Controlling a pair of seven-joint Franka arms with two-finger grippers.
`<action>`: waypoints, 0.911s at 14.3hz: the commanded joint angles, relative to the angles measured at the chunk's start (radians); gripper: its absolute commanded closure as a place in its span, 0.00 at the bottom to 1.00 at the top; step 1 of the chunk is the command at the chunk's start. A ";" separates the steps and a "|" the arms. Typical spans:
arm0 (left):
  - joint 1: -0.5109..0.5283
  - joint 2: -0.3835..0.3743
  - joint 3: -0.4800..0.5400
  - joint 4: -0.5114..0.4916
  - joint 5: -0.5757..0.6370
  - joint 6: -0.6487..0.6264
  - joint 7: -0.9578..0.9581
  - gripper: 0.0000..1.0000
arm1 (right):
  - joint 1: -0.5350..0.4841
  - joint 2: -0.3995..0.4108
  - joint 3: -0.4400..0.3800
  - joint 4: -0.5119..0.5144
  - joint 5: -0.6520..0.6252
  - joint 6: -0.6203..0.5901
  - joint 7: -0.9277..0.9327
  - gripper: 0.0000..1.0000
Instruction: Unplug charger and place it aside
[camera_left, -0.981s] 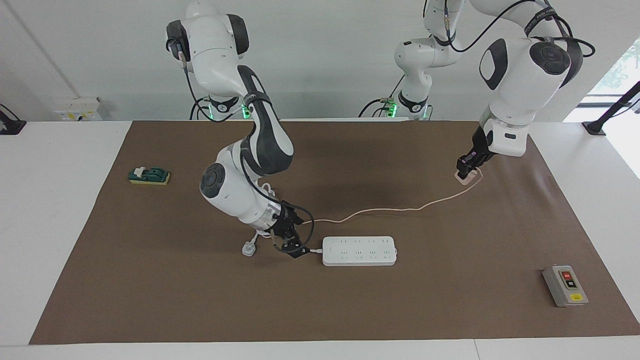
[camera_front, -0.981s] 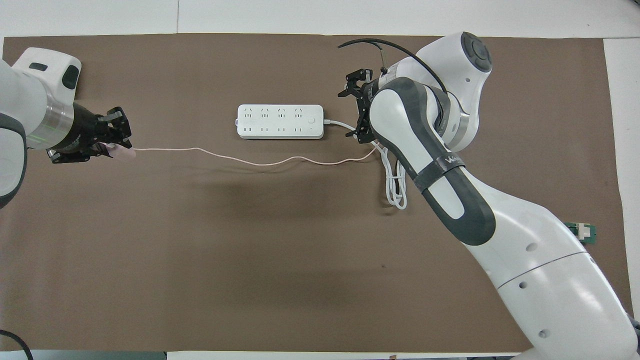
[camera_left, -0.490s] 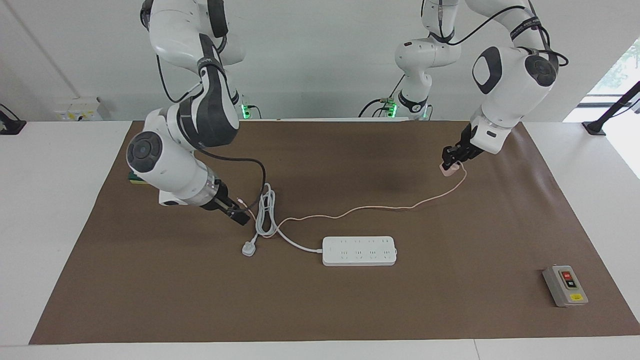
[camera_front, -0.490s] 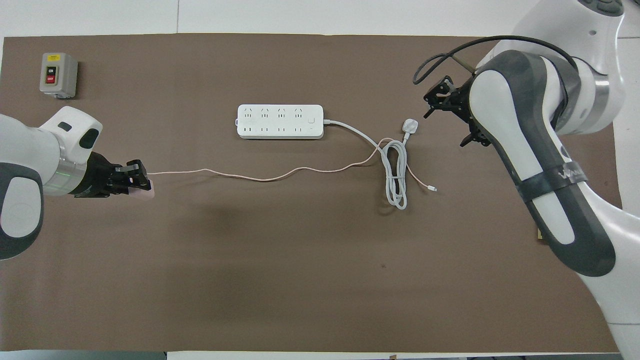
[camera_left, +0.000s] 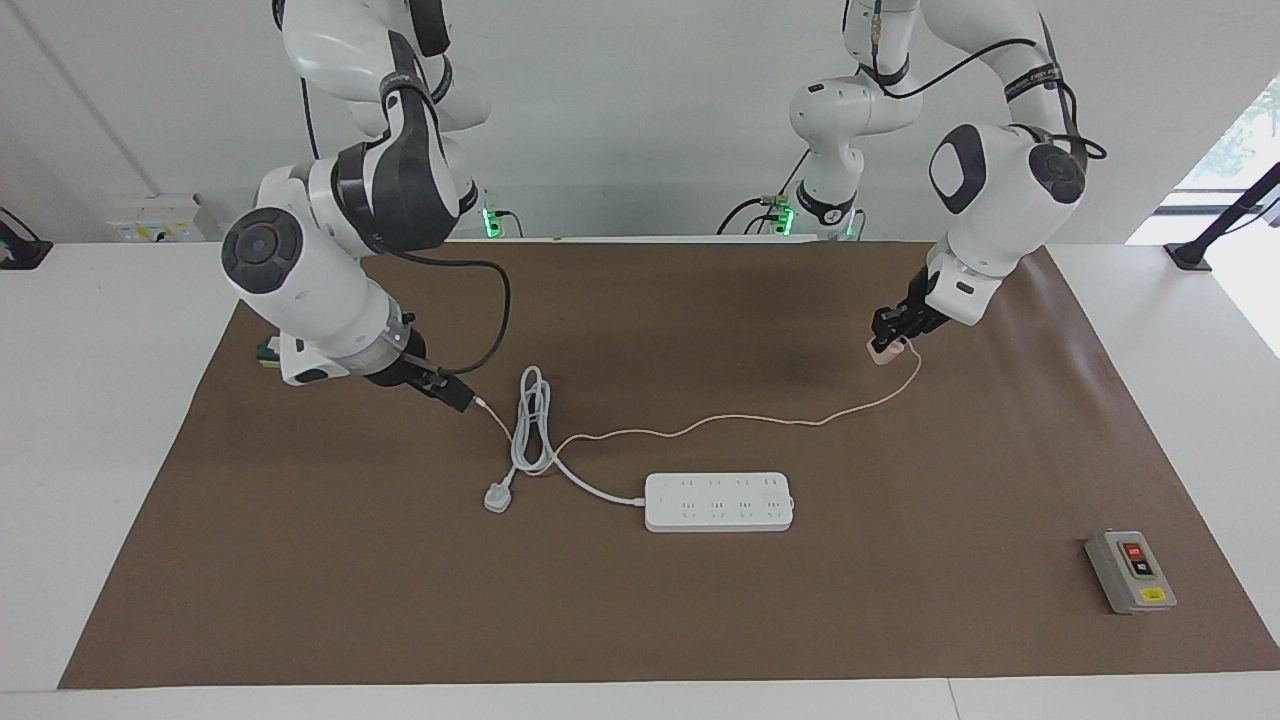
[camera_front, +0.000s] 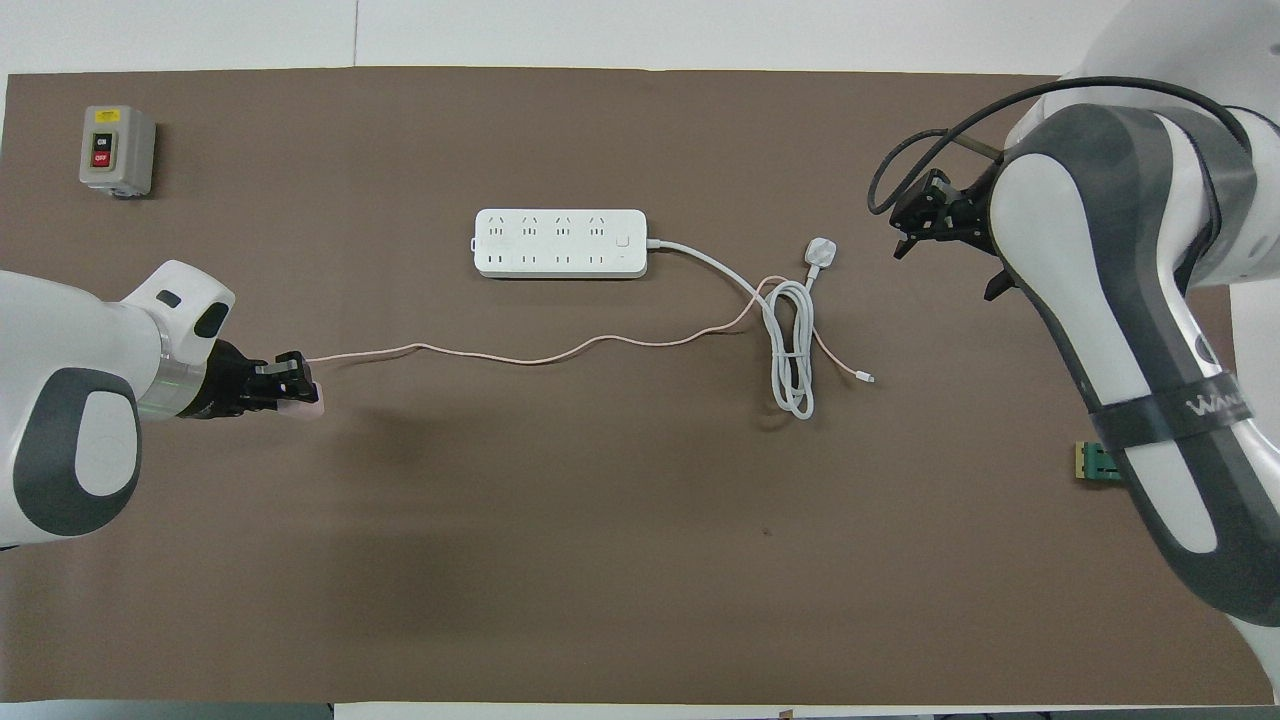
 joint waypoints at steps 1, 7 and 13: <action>0.010 -0.027 0.046 -0.047 -0.019 0.018 0.066 0.14 | -0.006 -0.096 0.007 -0.072 -0.035 -0.021 -0.070 0.00; 0.005 -0.030 0.154 0.074 -0.007 -0.123 0.109 0.00 | -0.023 -0.235 0.010 -0.170 -0.077 -0.039 -0.153 0.00; -0.007 -0.036 0.160 0.237 0.054 -0.180 0.097 0.00 | -0.044 -0.258 0.020 -0.166 -0.069 -0.041 -0.160 0.00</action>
